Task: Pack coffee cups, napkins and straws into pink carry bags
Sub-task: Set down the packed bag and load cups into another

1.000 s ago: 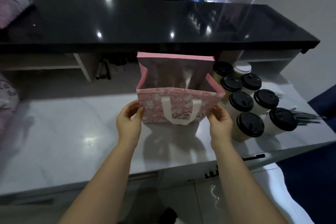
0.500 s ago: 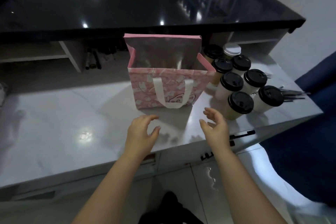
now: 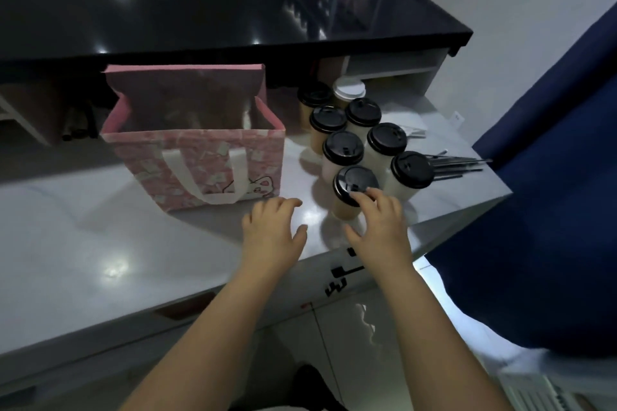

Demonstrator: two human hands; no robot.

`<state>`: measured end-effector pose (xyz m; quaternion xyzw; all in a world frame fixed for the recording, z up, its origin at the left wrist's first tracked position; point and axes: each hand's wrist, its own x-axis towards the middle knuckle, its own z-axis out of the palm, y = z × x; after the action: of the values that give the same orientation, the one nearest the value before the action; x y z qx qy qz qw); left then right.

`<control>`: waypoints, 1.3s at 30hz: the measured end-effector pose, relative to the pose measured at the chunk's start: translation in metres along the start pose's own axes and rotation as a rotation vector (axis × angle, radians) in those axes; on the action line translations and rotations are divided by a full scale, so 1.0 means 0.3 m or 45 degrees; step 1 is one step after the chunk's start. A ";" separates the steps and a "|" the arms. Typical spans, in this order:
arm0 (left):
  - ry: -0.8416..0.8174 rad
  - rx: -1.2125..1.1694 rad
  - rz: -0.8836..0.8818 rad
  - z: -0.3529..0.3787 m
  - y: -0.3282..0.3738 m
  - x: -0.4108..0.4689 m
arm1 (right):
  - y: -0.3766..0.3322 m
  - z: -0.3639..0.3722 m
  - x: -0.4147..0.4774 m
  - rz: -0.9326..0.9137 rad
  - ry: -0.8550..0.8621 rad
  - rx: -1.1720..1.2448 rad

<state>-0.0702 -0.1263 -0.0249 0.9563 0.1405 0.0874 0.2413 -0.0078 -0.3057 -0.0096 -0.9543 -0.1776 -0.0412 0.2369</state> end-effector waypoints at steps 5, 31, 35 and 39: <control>0.058 0.010 -0.029 0.048 0.132 0.076 | 0.071 0.026 0.148 -0.037 -0.102 -0.095; 0.854 0.249 -0.075 -0.574 0.141 0.254 | -0.246 -0.440 0.545 -0.897 0.243 0.172; 0.834 0.253 -0.177 -0.662 -0.035 0.182 | -0.461 -0.401 0.548 -0.996 0.185 0.346; 0.707 -0.003 -0.203 -0.721 -0.200 0.168 | -0.655 -0.267 0.504 -1.076 0.071 0.297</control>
<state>-0.0870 0.0345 0.1388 0.8814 0.2757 0.3268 0.2007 0.0634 -0.1328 0.1718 -0.7631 -0.5494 -0.1399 0.3101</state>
